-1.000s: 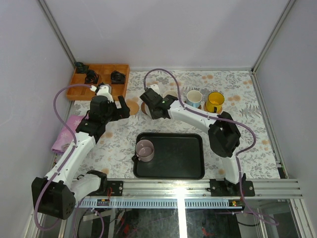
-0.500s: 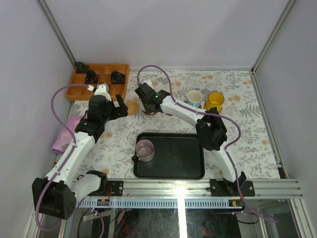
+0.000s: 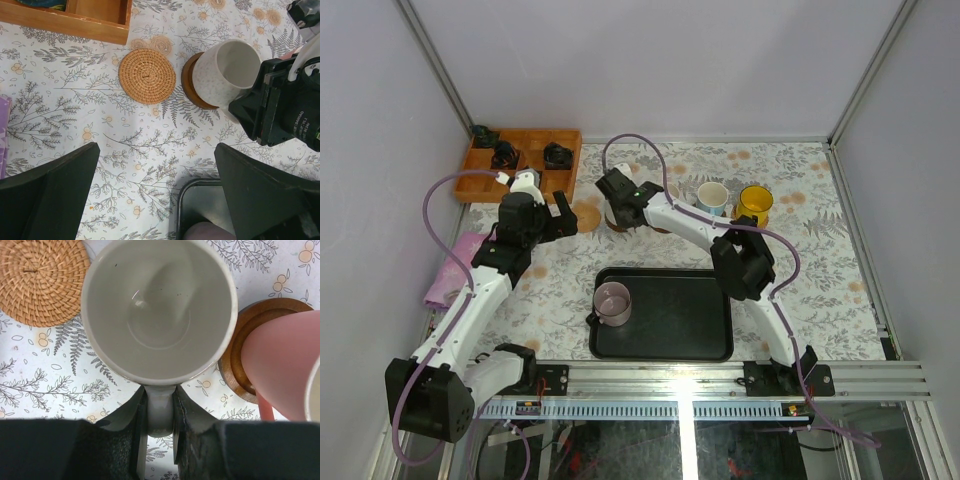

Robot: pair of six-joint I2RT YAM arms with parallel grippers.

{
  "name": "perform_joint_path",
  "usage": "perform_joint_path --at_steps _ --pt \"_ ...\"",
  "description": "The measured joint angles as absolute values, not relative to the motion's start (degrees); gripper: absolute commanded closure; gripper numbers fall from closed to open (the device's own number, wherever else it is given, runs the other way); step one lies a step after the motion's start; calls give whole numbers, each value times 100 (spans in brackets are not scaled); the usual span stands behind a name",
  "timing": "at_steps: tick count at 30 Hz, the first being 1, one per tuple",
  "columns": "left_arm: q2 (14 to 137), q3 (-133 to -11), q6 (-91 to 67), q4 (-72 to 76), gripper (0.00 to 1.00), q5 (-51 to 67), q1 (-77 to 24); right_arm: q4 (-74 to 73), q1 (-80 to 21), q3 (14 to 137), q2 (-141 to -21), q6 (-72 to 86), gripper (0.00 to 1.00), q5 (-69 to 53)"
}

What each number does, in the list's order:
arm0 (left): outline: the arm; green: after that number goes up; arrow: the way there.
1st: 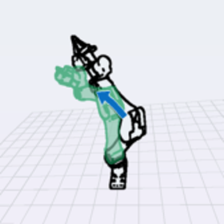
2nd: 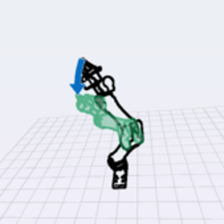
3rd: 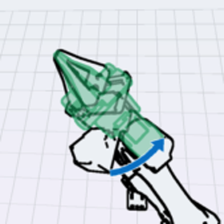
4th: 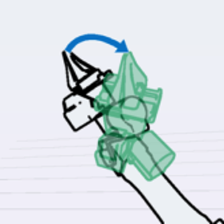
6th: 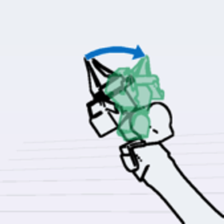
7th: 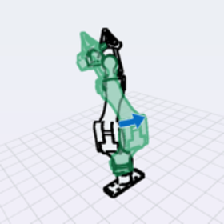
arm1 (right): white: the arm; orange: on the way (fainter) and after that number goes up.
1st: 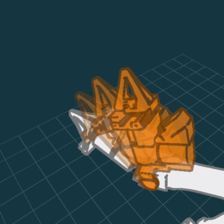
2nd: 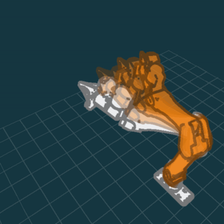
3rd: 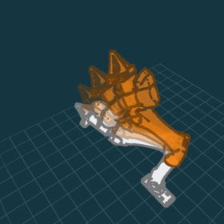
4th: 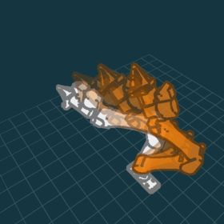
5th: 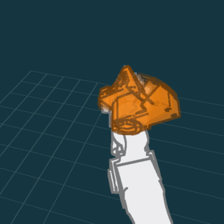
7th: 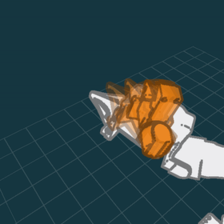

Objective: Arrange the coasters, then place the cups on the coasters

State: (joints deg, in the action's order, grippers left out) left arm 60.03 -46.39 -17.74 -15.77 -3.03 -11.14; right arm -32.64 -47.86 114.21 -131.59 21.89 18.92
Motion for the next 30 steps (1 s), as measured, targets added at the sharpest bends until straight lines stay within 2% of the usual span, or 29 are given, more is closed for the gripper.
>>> perform_joint_path --at_steps 15,19,23,27,30 --pt "6023 -4615 -1774 -1577 0 -298 -1114 -3074 -4681 11369 -13220 2458 100 1857" --pt "6027 -4615 -1774 -1575 0 -298 -1114 -2974 -4681 11330 -13220 2491 84 1831" --pt "6027 -4615 -1774 -1575 0 -301 -1114 -2930 -4681 11303 -13220 2539 62 1806" --pt "6027 -4615 -1774 -1575 0 -298 -1114 -2788 -4681 11128 -13205 2624 53 1669" --pt "6027 -4615 -1774 -1577 0 -298 -1114 -2759 -4685 10912 -13185 2681 52 1599"
